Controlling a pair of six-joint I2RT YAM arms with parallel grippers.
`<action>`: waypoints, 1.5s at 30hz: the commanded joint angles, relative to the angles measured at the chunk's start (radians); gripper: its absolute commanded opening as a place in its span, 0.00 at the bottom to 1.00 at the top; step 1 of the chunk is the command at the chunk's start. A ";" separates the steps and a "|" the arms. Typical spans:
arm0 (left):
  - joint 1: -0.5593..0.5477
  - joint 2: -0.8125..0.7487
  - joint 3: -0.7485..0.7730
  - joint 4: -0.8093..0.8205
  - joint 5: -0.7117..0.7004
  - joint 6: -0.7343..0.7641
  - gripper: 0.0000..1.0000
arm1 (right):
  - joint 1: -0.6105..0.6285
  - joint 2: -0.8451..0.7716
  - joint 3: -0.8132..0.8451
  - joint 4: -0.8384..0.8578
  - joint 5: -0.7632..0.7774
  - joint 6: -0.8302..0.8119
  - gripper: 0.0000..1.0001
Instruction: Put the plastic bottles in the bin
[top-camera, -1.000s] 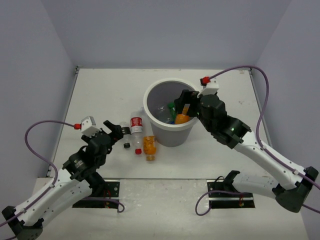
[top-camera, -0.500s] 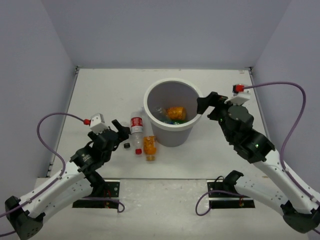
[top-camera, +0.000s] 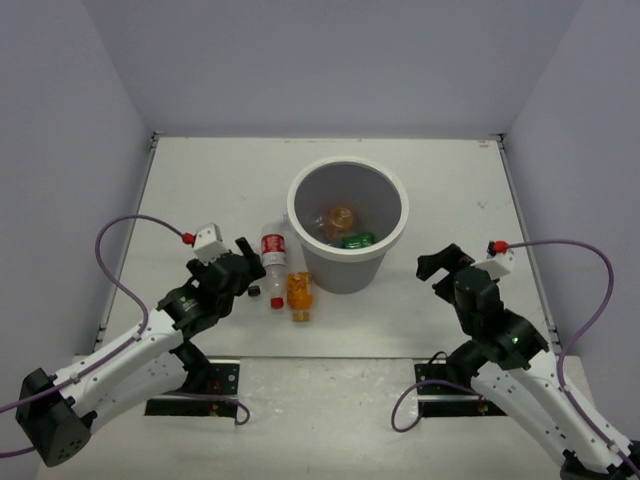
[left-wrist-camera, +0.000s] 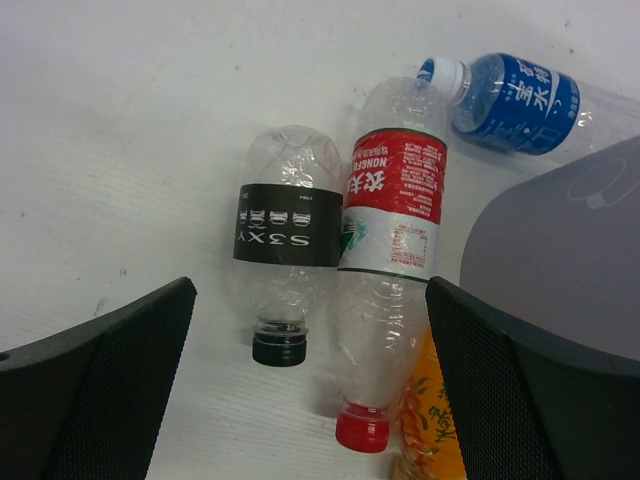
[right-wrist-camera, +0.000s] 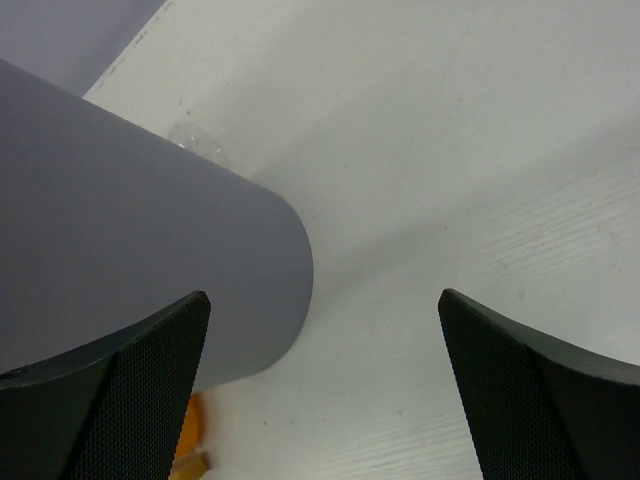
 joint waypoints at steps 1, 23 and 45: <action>0.046 0.068 -0.015 0.102 0.033 -0.005 1.00 | 0.000 -0.140 -0.047 -0.001 0.000 0.108 0.99; 0.230 0.377 -0.093 0.374 0.232 0.052 0.68 | -0.001 -0.106 -0.020 -0.080 -0.002 0.110 0.99; 0.226 -0.111 0.311 0.394 0.656 0.357 0.18 | 0.000 -0.196 -0.017 -0.105 -0.020 0.083 0.99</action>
